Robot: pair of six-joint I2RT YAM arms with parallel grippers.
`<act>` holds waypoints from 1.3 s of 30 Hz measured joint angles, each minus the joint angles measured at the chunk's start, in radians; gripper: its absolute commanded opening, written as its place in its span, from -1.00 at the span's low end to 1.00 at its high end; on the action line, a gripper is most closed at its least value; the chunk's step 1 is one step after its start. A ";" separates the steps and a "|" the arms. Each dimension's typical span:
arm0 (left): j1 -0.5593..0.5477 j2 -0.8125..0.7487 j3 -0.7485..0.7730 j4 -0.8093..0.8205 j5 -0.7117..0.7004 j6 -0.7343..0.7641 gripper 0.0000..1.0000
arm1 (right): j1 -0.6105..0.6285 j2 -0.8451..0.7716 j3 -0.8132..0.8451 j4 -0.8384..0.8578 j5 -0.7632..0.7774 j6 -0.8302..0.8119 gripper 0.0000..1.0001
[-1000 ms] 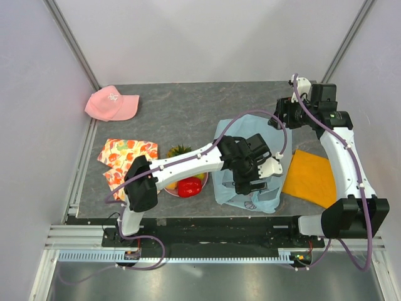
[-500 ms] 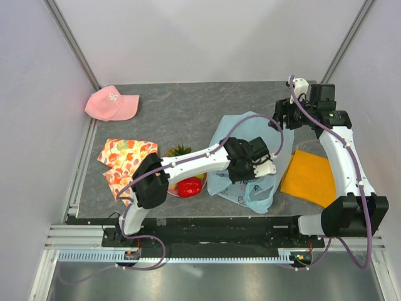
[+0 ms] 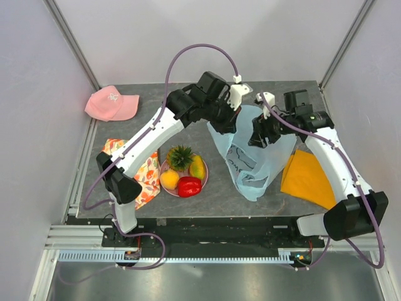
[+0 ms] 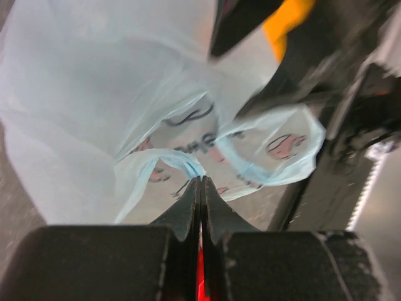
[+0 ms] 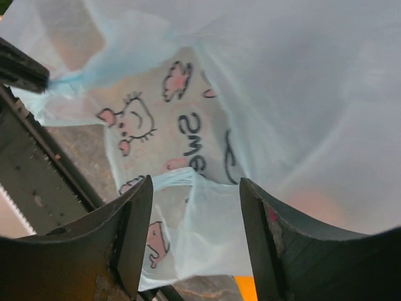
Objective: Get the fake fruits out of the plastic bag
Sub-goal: Adjust the plastic bag at the center of the board.
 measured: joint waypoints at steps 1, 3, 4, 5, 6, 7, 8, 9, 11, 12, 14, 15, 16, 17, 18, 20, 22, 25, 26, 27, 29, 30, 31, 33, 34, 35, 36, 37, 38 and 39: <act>0.000 0.000 0.015 0.006 0.022 -0.014 -0.97 | 0.021 0.001 -0.003 -0.002 -0.008 -0.001 0.22; 0.005 0.000 0.043 0.018 0.073 -0.048 -0.97 | 0.061 0.010 -0.011 -0.006 -0.016 0.000 0.15; 0.007 0.000 0.052 0.024 0.094 -0.063 -0.97 | 0.078 0.021 -0.013 -0.005 -0.018 0.001 0.14; 0.009 0.000 0.056 0.028 0.110 -0.074 -0.97 | 0.092 0.031 -0.014 -0.003 -0.017 0.004 0.11; 0.010 0.000 0.059 0.032 0.125 -0.086 -0.97 | 0.113 0.049 -0.016 0.004 -0.012 0.013 0.09; 0.012 0.000 0.060 0.037 0.140 -0.098 -0.97 | 0.124 0.066 -0.017 0.009 -0.010 0.021 0.07; 0.014 0.000 0.060 0.039 0.147 -0.108 -0.97 | 0.137 0.087 -0.017 0.017 -0.010 0.031 0.04; 0.017 0.000 0.061 0.040 0.156 -0.117 -0.97 | 0.146 0.111 -0.017 0.027 -0.009 0.043 0.02; 0.024 0.000 0.062 0.043 0.171 -0.139 -0.97 | 0.153 0.162 -0.017 0.048 -0.009 0.075 -0.03; 0.026 0.000 0.065 0.044 0.175 -0.149 -0.97 | 0.153 0.192 -0.017 0.061 -0.009 0.095 -0.04; 0.031 0.000 0.074 0.047 0.187 -0.166 -0.97 | 0.153 0.234 -0.017 0.079 -0.013 0.132 -0.08; 0.035 0.000 0.082 0.050 0.190 -0.174 -0.97 | 0.153 0.249 -0.018 0.085 -0.017 0.148 -0.10; 0.037 0.000 0.090 0.055 0.192 -0.180 -0.97 | 0.153 0.267 -0.020 0.095 -0.022 0.166 -0.13; 0.040 -0.001 0.097 0.059 0.195 -0.185 -0.97 | 0.155 0.282 -0.023 0.103 -0.030 0.186 -0.16; 0.042 0.000 0.103 0.066 0.196 -0.190 -0.97 | 0.158 0.290 -0.024 0.106 -0.036 0.197 -0.17; 0.045 -0.001 0.111 0.074 0.196 -0.194 -0.97 | 0.169 0.305 -0.024 0.109 -0.050 0.222 -0.19; 0.049 -0.001 0.112 0.078 0.196 -0.196 -0.97 | 0.177 0.307 -0.024 0.105 -0.061 0.238 -0.20; 0.053 -0.001 0.113 0.078 0.196 -0.201 -0.97 | 0.192 0.294 -0.039 0.104 -0.069 0.253 -0.09; 0.055 -0.001 0.116 0.078 0.196 -0.203 -0.97 | 0.197 0.284 -0.055 0.104 -0.065 0.256 -0.06; 0.056 -0.001 0.119 0.079 0.196 -0.206 -0.97 | 0.205 0.273 -0.078 0.107 -0.056 0.271 0.05; 0.058 -0.001 0.128 0.081 0.196 -0.209 -0.97 | 0.222 0.259 -0.126 0.118 -0.003 0.306 0.24; 0.058 -0.003 0.129 0.081 0.196 -0.209 -0.97 | 0.230 0.259 -0.141 0.123 0.034 0.329 0.28; 0.058 -0.005 0.129 0.081 0.196 -0.209 -0.97 | 0.236 0.261 -0.150 0.130 0.077 0.348 0.31; 0.058 -0.015 0.118 0.083 0.199 -0.209 -0.97 | 0.237 0.273 -0.148 0.144 0.172 0.372 0.38; 0.058 -0.024 0.110 0.083 0.203 -0.209 -0.97 | 0.232 0.283 -0.140 0.149 0.217 0.380 0.40; 0.058 -0.040 0.088 0.088 0.211 -0.209 -0.97 | 0.223 0.294 -0.127 0.156 0.266 0.383 0.42; 0.058 -0.053 0.073 0.087 0.217 -0.209 -0.97 | 0.213 0.300 -0.117 0.163 0.298 0.386 0.49; 0.058 -0.070 0.051 0.089 0.222 -0.208 -0.97 | 0.199 0.304 -0.105 0.171 0.331 0.386 0.51; 0.058 -0.088 0.029 0.088 0.229 -0.208 -0.97 | 0.184 0.303 -0.096 0.187 0.360 0.386 0.54; 0.058 -0.107 0.003 0.087 0.241 -0.205 -0.97 | 0.170 0.296 -0.092 0.214 0.394 0.385 0.57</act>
